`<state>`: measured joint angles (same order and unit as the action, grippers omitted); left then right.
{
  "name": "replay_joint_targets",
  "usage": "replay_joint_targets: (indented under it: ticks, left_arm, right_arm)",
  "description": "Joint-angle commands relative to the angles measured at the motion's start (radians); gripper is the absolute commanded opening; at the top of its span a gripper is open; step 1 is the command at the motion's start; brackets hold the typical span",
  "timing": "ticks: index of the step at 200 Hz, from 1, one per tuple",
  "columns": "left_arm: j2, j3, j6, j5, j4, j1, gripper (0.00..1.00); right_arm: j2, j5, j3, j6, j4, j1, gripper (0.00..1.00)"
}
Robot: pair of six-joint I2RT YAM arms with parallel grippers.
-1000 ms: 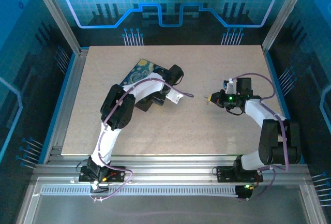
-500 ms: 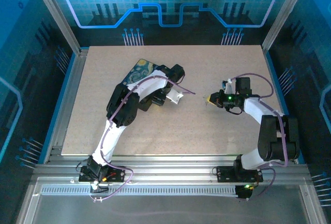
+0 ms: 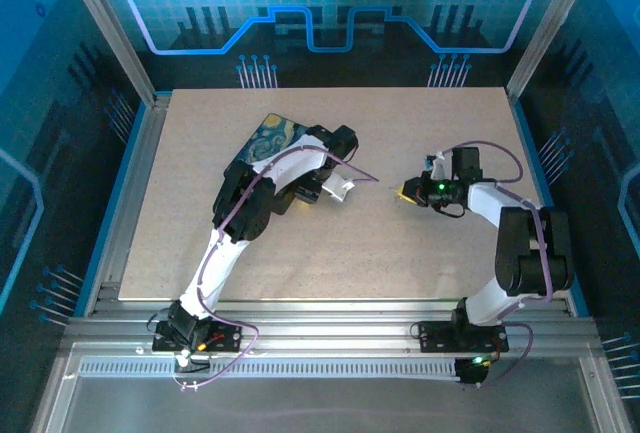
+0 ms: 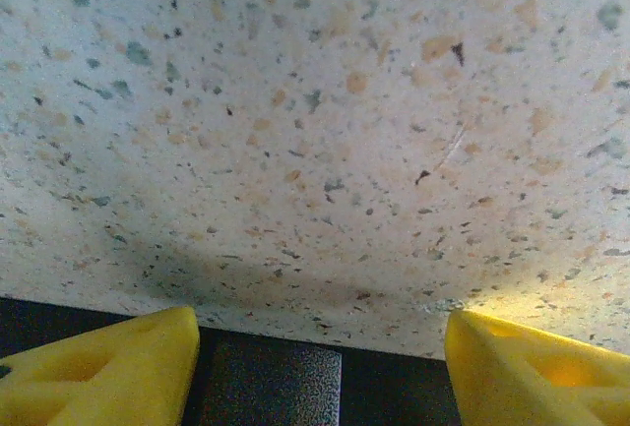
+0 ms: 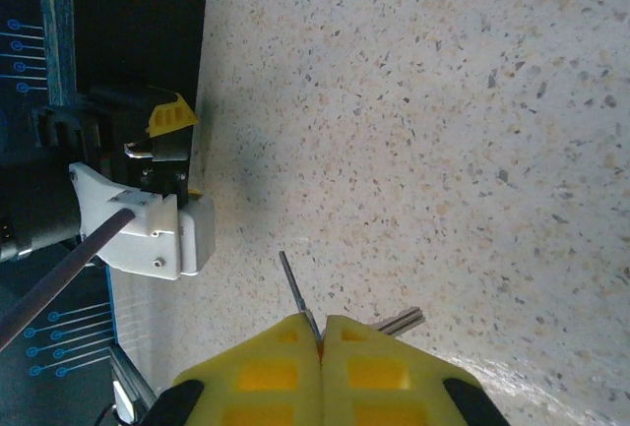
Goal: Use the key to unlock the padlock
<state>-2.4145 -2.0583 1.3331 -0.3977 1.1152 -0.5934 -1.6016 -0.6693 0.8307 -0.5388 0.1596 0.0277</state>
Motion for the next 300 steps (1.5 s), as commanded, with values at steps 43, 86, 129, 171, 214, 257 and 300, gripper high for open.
replay_joint_targets:
  ticks: [43,86,129,171,214,257,300]
  left_arm:
    - [-0.014,-0.039,-0.038,0.011,0.077,0.022,0.51]
    - [0.012,-0.038,-0.07,0.043,0.089,0.009,0.36]
    - [0.1,0.045,-0.115,0.086,0.071,-0.03,0.25]
    - [0.245,0.179,-0.155,0.136,-0.007,-0.056,0.16]
    - [0.364,0.219,-0.383,0.204,-0.171,-0.057,0.36]
    - [0.278,0.009,-0.897,0.165,-0.021,-0.063,0.33]
    - [0.392,0.251,-1.11,0.342,-0.053,-0.065,0.31]
  right_arm:
    - [-0.064,-0.038,0.043,-0.01,-0.017,-0.032,0.0]
    - [-0.064,-0.034,0.043,-0.012,-0.018,-0.04,0.0]
    - [-0.051,-0.029,0.038,-0.012,-0.017,-0.05,0.0]
    - [-0.024,-0.016,0.022,-0.011,-0.008,-0.062,0.0]
    - [0.001,0.0,0.018,-0.013,-0.004,-0.069,0.0]
    - [-0.006,0.015,0.032,-0.017,-0.012,-0.072,0.0]
    - [-0.029,0.005,0.043,-0.015,-0.011,-0.083,0.0]
